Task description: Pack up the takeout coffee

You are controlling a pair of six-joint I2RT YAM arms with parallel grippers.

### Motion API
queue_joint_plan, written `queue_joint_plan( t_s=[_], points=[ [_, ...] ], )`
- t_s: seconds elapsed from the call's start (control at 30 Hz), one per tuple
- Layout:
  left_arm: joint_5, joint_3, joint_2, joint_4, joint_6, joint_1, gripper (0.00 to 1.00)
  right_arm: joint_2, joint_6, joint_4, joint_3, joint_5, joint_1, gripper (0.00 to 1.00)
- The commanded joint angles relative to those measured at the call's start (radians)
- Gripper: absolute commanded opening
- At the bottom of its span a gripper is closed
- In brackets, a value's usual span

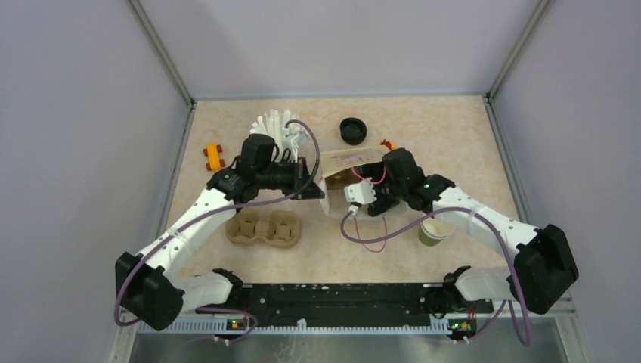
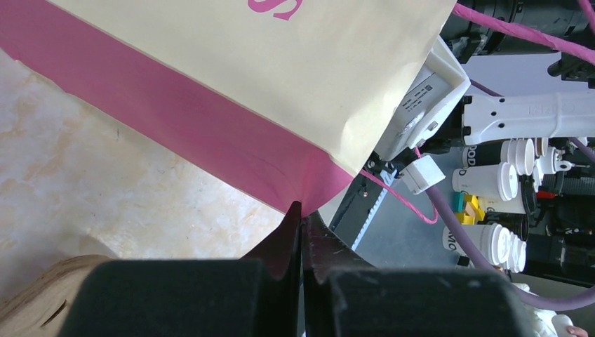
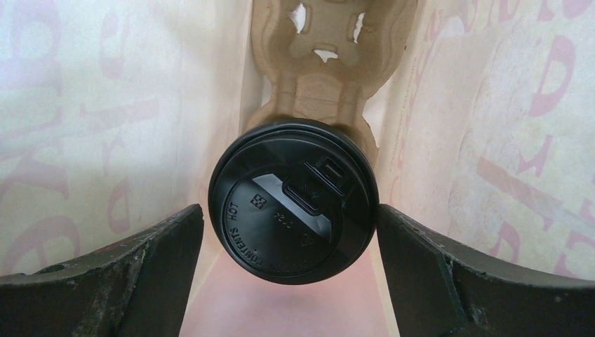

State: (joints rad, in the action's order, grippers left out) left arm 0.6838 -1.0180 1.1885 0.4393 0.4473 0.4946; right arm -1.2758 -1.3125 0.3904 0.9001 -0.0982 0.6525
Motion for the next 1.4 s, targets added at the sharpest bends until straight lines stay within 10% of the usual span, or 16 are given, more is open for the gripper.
queue_joint_plan(
  t_s=[0.0,0.2,0.53,0.93,1.37],
  points=[
    [-0.008,-0.048,0.010,-0.025,-0.003,0.002,0.00,0.049,0.022,0.005,0.068,-0.001,0.001,0.90],
    [-0.006,-0.049,0.016,-0.025,-0.001,0.002,0.00,0.048,0.029,0.026,0.093,-0.025,0.001,0.71],
    [-0.015,-0.071,0.027,-0.015,-0.020,0.002,0.00,0.088,0.035,0.080,0.106,-0.040,0.005,0.77],
    [0.006,-0.075,0.029,-0.013,-0.016,0.002,0.00,0.061,0.031,0.039,0.078,-0.040,0.010,0.28],
    [0.007,-0.071,0.015,0.004,-0.018,0.002,0.00,-0.038,0.033,-0.183,0.005,-0.013,0.004,0.23]
  ],
)
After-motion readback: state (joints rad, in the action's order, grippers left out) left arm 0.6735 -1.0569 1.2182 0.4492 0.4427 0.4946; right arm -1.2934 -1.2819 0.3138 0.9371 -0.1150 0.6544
